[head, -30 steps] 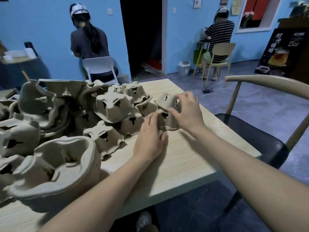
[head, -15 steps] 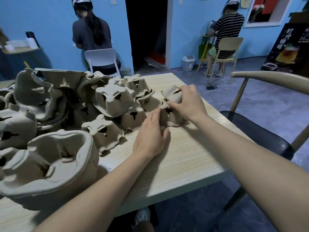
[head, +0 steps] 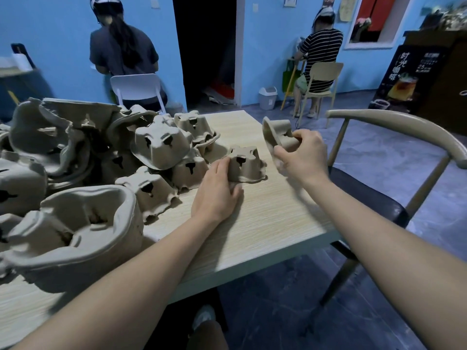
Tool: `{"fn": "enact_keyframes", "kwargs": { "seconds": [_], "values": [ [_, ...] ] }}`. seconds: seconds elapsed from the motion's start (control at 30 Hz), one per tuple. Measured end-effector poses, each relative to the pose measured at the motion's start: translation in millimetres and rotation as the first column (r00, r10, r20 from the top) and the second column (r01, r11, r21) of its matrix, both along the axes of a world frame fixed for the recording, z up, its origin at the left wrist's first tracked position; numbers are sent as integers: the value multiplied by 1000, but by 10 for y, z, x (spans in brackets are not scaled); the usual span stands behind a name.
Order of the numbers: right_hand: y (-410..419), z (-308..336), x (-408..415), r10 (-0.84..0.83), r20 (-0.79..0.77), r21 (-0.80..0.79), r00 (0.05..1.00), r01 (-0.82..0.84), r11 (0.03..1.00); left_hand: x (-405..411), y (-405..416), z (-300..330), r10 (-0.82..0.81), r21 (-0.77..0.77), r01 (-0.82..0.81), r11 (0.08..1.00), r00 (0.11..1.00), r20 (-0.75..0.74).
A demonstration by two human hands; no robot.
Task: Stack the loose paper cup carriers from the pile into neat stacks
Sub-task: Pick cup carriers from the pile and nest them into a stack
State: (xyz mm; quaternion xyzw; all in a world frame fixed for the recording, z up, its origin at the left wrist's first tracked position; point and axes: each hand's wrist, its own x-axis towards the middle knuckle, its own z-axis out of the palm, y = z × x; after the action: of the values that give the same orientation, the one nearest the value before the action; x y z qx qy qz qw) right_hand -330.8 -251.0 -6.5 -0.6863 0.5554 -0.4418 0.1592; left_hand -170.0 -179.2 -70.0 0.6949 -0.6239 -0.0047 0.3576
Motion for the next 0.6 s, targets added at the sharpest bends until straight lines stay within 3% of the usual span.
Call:
{"fn": "enact_keyframes", "kwargs": {
  "seconds": [0.17,0.33,0.4,0.47,0.53,0.6],
  "values": [
    [184,169,-143,65,234,41,970,-76,996,-102,35,152,-45,-39,45,998,999,-6],
    [406,303,-125,142,525,112,839,-234,966,-280,17,498,-1,104,41,994,935,-356],
    [498,335,-74,182,621,117,762,-320,940,-321,67,632,-19,143,120,982,826,-563],
    [613,376,-11,229,669,107,707,-397,912,-326,132,764,-32,114,200,973,608,-793],
    [711,410,56,271,686,102,675,-459,883,-283,231,922,16,95,158,983,442,-897],
    [774,427,105,307,661,131,685,-508,851,-157,297,1055,54,83,63,995,363,-930]
  ]
}}
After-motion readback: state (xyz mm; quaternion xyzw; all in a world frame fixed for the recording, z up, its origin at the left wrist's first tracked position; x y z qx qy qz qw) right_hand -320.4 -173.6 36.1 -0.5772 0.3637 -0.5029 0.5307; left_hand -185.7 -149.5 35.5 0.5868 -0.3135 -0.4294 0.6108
